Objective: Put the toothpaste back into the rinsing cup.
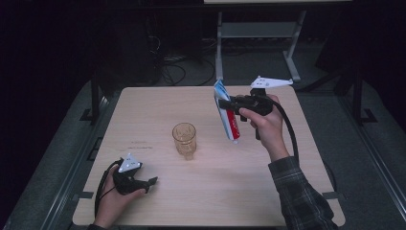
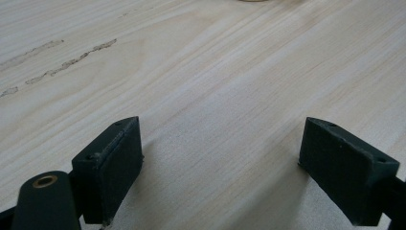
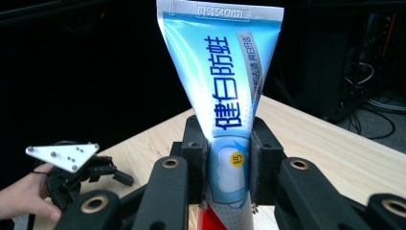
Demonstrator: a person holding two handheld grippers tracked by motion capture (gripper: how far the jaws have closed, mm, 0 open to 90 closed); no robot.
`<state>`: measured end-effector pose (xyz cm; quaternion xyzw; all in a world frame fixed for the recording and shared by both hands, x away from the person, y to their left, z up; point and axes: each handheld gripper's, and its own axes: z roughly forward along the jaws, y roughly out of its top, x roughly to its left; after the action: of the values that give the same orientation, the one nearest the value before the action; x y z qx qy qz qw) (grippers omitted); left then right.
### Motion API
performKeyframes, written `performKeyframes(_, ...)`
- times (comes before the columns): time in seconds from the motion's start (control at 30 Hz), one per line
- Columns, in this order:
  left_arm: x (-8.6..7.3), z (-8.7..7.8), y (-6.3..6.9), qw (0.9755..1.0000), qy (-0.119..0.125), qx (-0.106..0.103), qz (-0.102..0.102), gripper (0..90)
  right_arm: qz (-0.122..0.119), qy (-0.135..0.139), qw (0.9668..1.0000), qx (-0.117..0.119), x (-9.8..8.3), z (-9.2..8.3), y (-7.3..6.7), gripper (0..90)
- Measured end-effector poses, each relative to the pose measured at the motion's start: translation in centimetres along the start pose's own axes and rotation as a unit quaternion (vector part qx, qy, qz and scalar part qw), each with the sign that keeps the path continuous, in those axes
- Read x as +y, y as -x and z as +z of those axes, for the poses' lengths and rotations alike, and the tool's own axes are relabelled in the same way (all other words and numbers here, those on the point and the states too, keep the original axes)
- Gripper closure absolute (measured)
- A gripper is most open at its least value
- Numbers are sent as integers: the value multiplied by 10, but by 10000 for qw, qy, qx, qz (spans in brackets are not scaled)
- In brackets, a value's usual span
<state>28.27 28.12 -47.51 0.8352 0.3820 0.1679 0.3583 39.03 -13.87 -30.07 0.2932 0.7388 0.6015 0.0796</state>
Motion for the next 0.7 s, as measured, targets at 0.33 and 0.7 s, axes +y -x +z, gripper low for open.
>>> performKeyframes(0.33,0,0,0,10000,-10,-10,6,138,-97,-29,9998,146,17,24,-6,723)
performKeyframes(0.7,0,0,0,10000,-5,-10,18,138,-176,-68,9995,258,28,54,-13,723)
